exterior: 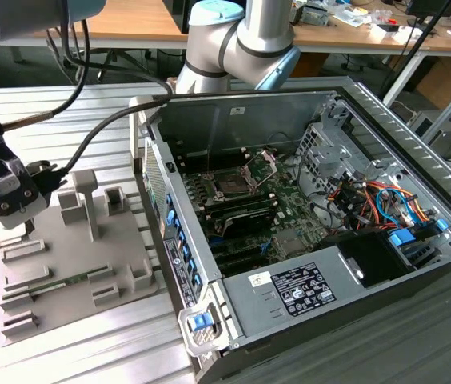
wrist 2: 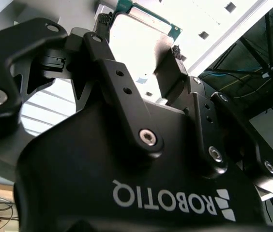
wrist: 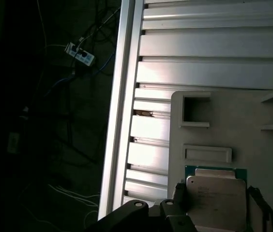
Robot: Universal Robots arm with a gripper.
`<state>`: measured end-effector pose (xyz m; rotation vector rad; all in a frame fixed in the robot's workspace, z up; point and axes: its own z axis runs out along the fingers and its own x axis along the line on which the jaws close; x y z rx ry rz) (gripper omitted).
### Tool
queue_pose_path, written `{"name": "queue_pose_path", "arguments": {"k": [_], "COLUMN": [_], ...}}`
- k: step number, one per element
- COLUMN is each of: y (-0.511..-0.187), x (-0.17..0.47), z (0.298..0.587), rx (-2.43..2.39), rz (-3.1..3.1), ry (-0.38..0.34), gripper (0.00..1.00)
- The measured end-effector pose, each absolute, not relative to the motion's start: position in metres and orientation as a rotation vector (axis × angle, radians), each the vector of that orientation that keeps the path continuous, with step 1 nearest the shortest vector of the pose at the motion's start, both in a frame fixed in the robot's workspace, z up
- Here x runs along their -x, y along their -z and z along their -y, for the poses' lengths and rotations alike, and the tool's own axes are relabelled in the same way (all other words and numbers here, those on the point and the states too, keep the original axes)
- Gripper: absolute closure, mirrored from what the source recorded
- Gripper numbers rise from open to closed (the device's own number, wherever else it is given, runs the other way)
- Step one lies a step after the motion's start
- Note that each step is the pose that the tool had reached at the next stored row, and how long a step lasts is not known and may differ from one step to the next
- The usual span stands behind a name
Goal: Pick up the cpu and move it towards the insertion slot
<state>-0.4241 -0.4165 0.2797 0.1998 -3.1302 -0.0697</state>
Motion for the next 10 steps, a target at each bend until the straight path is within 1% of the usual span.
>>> {"name": "queue_pose_path", "arguments": {"k": [10], "y": [-0.2876], "x": [0.4241], "z": [0.4165], "rx": [-0.200], "rz": [3.130], "ry": [0.070], "gripper": [0.45]}}
